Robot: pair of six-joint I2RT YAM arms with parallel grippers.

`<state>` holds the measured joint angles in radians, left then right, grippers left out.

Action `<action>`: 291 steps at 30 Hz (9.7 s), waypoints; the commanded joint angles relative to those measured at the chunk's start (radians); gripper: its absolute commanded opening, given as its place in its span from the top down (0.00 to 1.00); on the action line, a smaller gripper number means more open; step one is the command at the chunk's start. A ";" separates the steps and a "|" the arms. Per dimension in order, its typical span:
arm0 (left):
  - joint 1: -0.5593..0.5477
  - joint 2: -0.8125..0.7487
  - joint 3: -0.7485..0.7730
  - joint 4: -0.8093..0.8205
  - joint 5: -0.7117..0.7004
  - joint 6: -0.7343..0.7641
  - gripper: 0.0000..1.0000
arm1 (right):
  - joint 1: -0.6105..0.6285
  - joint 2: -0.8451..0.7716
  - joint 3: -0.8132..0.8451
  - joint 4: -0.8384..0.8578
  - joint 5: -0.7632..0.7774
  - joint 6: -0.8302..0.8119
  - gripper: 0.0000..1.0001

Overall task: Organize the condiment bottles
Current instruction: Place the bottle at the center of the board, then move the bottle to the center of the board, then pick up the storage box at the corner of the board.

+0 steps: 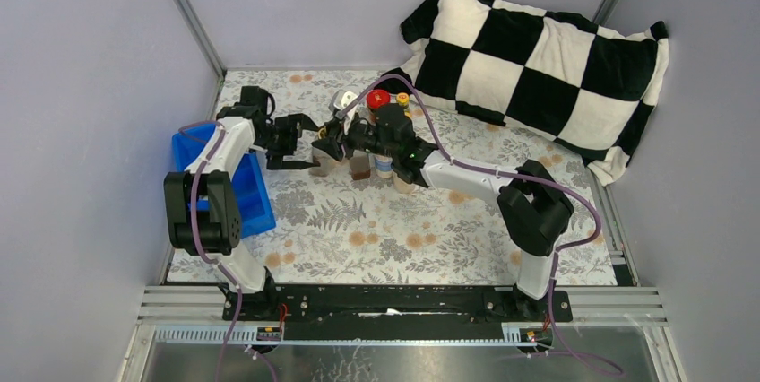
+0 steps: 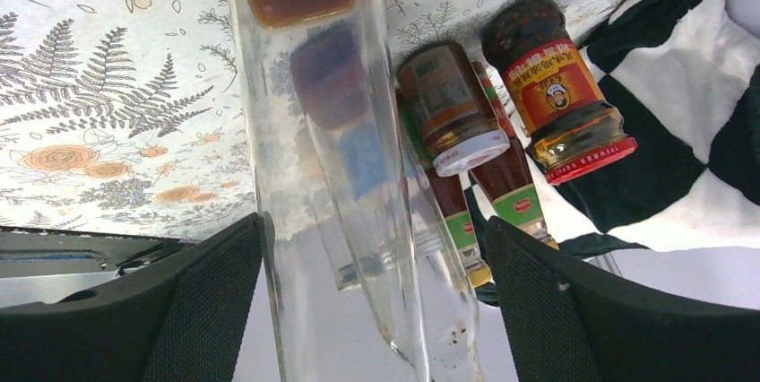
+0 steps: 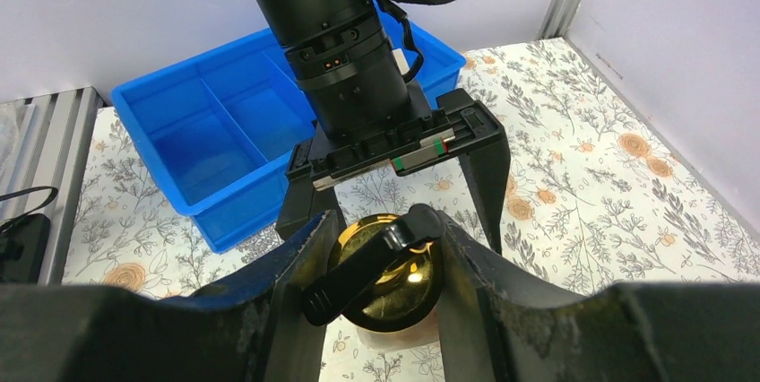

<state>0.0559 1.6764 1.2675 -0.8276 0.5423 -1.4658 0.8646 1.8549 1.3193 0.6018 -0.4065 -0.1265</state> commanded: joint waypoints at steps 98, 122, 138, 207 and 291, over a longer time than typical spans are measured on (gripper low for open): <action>0.162 -0.319 0.108 0.214 -0.487 0.488 0.20 | 0.003 -0.262 0.173 -0.591 -0.015 -0.032 0.33; -0.423 -0.672 -0.035 -0.105 -1.054 0.652 0.34 | -0.015 -0.703 -0.257 -0.814 0.427 0.365 0.38; -0.806 -0.571 -0.274 -0.059 -1.009 0.556 0.25 | -0.169 -0.672 -0.707 -0.348 0.154 0.779 0.27; -0.818 0.321 0.003 0.432 -1.044 0.520 0.24 | -0.389 0.055 -0.271 -0.211 -0.028 0.751 0.35; -0.204 -0.347 -0.407 0.213 -1.086 0.682 0.04 | -0.388 -0.585 -0.545 -0.564 -0.226 0.554 0.33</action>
<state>-0.1764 1.3048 0.8101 -0.6777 -0.5526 -0.8299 0.4702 1.2999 0.7811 0.0128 -0.5968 0.4435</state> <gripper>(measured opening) 0.966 0.666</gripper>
